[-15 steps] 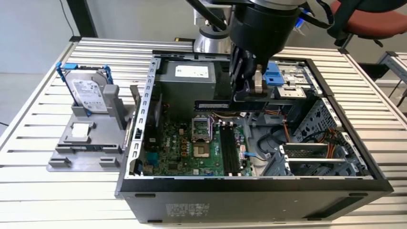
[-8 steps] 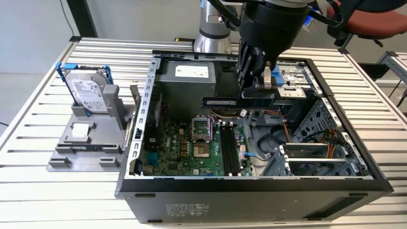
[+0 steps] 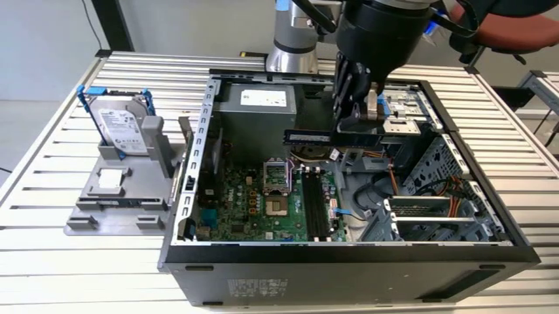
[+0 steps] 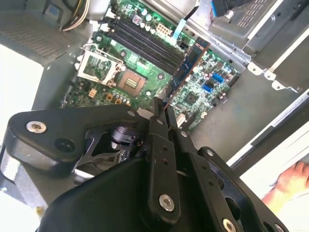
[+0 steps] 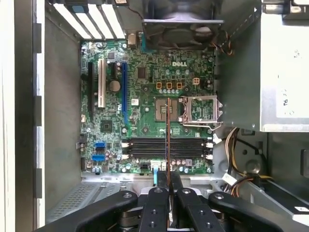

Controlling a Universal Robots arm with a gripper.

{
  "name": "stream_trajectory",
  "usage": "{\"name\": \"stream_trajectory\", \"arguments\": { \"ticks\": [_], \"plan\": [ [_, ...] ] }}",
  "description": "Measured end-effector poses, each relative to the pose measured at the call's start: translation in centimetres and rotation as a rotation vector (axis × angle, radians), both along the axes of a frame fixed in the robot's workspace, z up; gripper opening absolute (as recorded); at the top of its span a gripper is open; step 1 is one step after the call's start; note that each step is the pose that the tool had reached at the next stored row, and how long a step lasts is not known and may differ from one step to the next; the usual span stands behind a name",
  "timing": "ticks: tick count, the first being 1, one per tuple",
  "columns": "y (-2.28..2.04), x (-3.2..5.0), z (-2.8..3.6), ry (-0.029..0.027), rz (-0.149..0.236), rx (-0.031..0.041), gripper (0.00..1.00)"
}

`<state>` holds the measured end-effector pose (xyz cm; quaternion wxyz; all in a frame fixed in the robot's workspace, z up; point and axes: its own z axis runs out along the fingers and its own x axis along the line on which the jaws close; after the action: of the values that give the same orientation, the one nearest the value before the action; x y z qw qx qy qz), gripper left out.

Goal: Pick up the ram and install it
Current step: 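Pick up the ram and move it above insertion slot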

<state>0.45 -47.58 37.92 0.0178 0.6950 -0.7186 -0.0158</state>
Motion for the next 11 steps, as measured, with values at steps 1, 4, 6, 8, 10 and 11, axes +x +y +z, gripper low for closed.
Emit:
{"name": "stream_trajectory", "arguments": {
  "ticks": [1, 4, 6, 8, 10, 11],
  "plan": [
    [0.03, 0.05, 0.00, 0.0000, -0.008, 0.0000, 0.00],
    [0.12, 0.24, 0.00, 0.0000, -0.027, -0.0001, 0.00],
    [0.18, 0.40, 0.00, 0.0000, -0.036, -0.0001, 0.00],
    [0.18, 0.44, -0.01, 0.0000, -0.036, 0.0001, 0.00],
    [0.18, 0.47, 0.00, 0.0000, -0.036, 0.0000, 0.00],
    [0.18, 0.47, 0.00, 0.0000, -0.036, -0.0001, 0.00]
  ]
}}
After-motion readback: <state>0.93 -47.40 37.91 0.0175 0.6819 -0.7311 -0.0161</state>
